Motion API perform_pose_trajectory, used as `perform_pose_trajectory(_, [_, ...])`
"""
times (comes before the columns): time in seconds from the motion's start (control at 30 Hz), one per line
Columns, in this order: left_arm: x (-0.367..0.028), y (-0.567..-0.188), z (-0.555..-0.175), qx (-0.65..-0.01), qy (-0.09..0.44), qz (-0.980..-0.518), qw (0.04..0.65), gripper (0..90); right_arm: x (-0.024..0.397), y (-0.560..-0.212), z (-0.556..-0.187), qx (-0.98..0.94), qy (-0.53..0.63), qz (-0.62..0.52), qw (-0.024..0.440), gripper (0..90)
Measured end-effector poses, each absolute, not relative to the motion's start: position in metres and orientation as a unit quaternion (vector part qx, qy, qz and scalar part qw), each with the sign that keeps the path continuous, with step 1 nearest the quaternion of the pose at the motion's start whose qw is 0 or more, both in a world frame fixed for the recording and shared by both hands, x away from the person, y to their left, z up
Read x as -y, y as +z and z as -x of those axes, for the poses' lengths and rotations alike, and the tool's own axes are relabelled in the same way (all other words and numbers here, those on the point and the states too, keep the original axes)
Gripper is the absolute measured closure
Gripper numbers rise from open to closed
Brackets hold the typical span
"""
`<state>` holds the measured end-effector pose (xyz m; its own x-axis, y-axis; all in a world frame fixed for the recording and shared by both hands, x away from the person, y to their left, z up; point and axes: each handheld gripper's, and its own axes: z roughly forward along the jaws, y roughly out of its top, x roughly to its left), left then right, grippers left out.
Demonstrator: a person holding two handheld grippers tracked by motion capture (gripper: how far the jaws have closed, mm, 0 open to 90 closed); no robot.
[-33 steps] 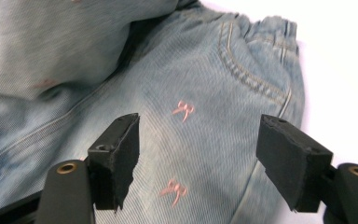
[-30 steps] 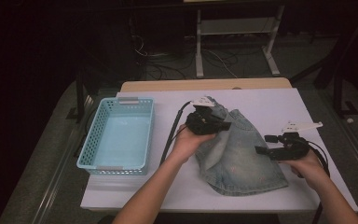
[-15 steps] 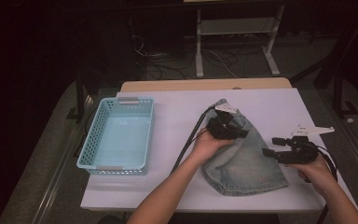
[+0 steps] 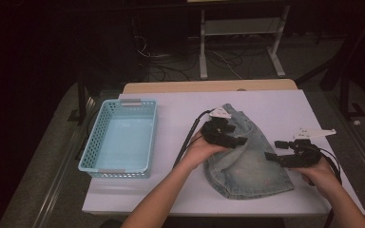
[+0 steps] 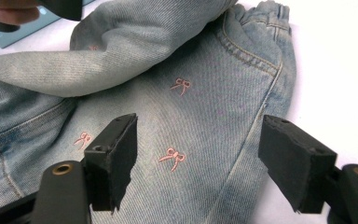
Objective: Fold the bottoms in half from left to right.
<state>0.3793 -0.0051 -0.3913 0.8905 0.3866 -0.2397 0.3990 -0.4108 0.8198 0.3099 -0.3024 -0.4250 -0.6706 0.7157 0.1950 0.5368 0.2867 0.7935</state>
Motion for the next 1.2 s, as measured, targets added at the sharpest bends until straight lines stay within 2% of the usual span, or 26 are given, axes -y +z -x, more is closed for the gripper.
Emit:
perform_pose_trajectory(0.17, [-0.008,-0.394,-0.376,-0.233,-0.003,-0.842,0.487,22.9,0.301,-0.425,-0.31,-0.797,0.449,-0.391,0.103,27.6])
perform_pose_trajectory(0.33, [-0.023,-0.396,-0.37,-0.231,0.001,-0.842,0.488,14.8,0.299,-0.424,-0.31,-0.793,0.449,-0.398,0.106,22.6])
perform_pose_trajectory(0.7, [-0.066,-0.408,-0.351,-0.264,0.029,-0.833,0.486,10.1,0.293,-0.418,-0.315,-0.795,0.456,-0.386,0.107,23.1])
perform_pose_trajectory(0.83, [-0.074,-0.417,-0.34,-0.274,0.039,-0.836,0.475,5.6,0.291,-0.414,-0.318,-0.791,0.461,-0.387,0.11,24.8])
perform_pose_trajectory(1.0, [-0.085,-0.423,-0.326,-0.275,0.049,-0.841,0.463,0.2,0.285,-0.403,-0.323,-0.79,0.468,-0.377,0.121,31.4])
perform_pose_trajectory(1.2, [-0.096,-0.429,-0.312,-0.275,0.05,-0.845,0.455,0.1,0.274,-0.396,-0.334,-0.789,0.477,-0.37,0.115,34.9])
